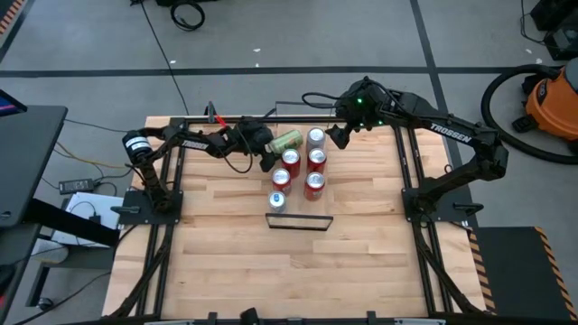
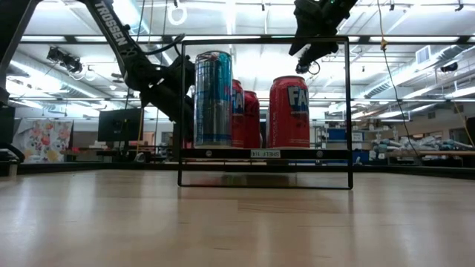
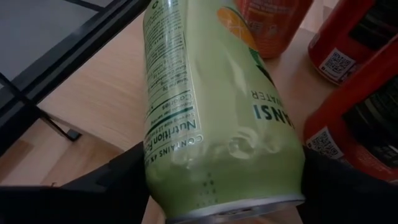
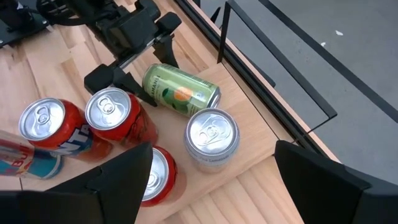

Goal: Place canned beverage on shelf
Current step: Put the green soda can on the shelf

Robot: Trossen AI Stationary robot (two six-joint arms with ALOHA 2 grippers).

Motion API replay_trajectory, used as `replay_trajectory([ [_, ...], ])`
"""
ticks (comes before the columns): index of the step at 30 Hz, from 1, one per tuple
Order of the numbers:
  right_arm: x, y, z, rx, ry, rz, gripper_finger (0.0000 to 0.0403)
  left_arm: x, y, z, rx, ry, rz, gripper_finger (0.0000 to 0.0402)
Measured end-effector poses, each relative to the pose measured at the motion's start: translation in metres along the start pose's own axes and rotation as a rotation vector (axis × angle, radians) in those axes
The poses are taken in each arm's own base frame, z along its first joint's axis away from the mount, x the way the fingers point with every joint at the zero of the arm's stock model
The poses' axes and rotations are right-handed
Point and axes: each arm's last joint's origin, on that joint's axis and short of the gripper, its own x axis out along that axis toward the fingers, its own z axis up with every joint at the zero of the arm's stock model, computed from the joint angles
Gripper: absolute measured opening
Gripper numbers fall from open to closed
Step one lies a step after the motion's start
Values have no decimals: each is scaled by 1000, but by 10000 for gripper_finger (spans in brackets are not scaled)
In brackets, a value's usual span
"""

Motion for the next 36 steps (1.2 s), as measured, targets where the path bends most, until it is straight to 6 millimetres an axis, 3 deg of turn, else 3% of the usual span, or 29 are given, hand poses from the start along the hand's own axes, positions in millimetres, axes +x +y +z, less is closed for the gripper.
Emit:
replay_trajectory([
  [12, 0, 0, 0, 0, -1, 0, 348, -18, 5, 16, -67, 119, 13, 312],
  [25, 0, 2, 0, -123, 5, 63, 348, -36, 7, 72, -84, 327, -17, 312],
  [36, 1, 4, 4, -340, -53, 128, 348, -70, 24, 128, -225, 323, 27, 312],
])
